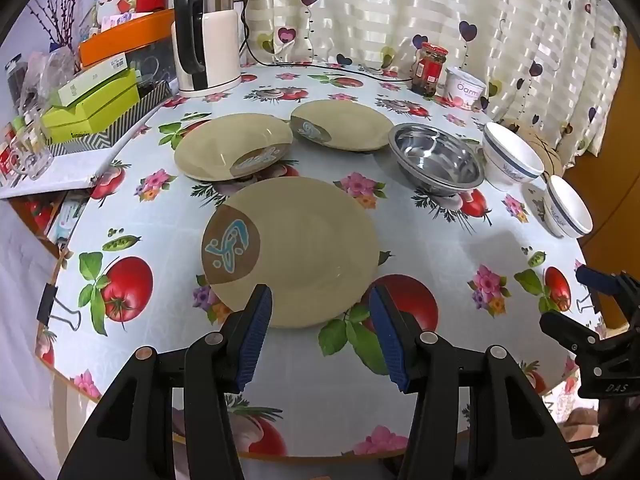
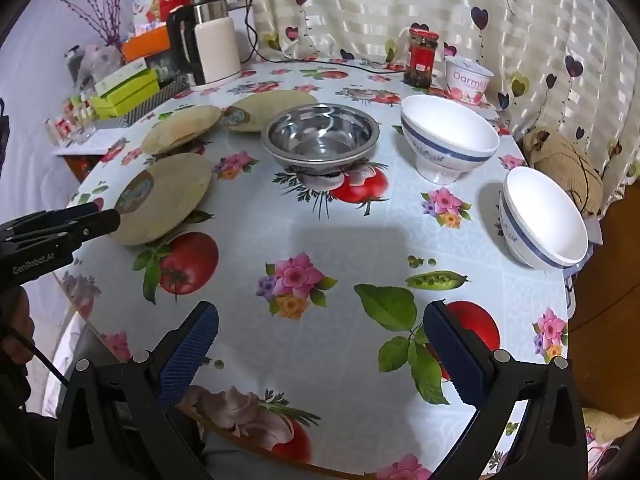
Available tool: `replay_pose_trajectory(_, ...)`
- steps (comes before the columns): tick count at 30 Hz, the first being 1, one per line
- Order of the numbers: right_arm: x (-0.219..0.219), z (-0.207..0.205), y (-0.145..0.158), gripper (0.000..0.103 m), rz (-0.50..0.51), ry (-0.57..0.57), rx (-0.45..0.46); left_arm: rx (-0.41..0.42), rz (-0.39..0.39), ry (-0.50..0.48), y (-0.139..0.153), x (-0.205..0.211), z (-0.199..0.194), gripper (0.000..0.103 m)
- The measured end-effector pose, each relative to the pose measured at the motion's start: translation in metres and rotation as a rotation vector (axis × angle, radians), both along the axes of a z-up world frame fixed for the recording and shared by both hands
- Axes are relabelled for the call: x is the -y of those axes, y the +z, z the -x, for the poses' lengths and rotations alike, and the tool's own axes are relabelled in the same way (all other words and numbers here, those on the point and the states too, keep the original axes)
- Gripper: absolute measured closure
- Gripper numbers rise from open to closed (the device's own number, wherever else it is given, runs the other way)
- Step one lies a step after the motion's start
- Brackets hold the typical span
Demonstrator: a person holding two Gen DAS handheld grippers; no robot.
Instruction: Organize plates and bowls
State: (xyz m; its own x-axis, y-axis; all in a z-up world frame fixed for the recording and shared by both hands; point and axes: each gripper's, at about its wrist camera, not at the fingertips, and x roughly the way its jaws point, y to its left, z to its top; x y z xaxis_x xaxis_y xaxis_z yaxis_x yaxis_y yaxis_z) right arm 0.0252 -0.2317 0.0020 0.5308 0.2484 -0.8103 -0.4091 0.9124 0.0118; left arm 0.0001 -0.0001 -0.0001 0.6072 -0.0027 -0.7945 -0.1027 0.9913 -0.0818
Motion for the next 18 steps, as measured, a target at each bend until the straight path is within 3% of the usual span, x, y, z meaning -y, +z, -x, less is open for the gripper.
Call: replay_pose_trajectory(18,-0.0030,-0.0021,0.0060,0.000,-0.017,0.006,0.004,-0.014,-0.006,0.014,-0.0022,-0.0029,0.0001,0.051)
